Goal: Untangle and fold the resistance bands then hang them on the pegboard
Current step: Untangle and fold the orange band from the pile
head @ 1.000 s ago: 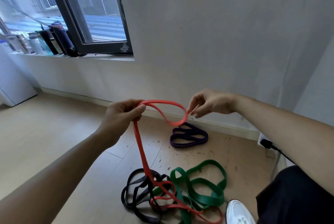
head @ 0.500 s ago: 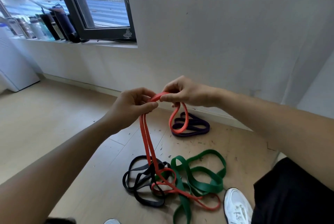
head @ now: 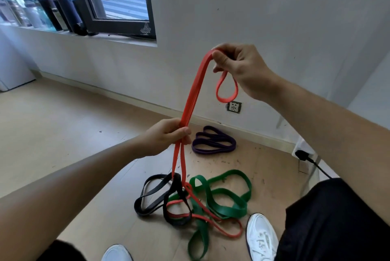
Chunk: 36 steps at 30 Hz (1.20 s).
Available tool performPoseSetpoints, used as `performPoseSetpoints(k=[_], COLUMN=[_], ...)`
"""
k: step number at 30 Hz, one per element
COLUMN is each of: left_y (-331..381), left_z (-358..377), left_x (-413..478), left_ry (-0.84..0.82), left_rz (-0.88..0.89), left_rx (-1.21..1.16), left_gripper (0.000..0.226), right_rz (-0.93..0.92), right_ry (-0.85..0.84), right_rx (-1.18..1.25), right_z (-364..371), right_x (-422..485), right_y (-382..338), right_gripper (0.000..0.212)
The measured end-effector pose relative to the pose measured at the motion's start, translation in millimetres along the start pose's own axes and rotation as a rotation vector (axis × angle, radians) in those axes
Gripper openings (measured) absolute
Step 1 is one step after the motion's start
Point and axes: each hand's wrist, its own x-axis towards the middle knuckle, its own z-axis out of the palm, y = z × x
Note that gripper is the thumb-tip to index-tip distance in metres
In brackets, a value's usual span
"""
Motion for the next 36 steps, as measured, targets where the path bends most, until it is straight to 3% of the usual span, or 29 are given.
performPoseSetpoints(k=[5,13,17,25,29,33,36], left_y=[4.5,7.8,14.0,22.7,25.8,33.3,40.2], left_z=[-0.3,-17.9,-24.2,-32.5,-38.0,-44.1,-49.4], left_x=[0.9,-5.9,-5.2,-6.7,-12.0,-13.2,-13.7], left_ry=[0.103,0.245,0.347,0.472,0.498,0.600,0.581], left_rz=[-0.005,-0.028,0.009,0.031,0.092,0.189,0.174], left_rx=[-0.078,-0.273,-0.342,-0.121,-0.061,-0.020,-0.083], left_gripper=[0.023,0.027,0.036,0.030,0.033,0.019,0.017], right_rz=[0.111,0.459,0.482,0.427,0.430,0.448,0.487], right_ry=[0.097,-0.196,-0.211,-0.151,-0.167,-0.255,-0.383], right_rx=[0.129,-0.050,-0.072,-0.030,-0.059,-0.114,-0.177], right_z=[-21.5,-69.2,-71.4,-69.1,-67.6,-59.2,-48.9], right_x=[2.2,-22.7,-29.3,-26.1,-26.0,-26.5,-29.1], right_y=[25.8,78.7,83.6,87.3,86.9,86.7,88.0], right_gripper=[0.014,0.037,0.037,0.019,0.021,0.025,0.024])
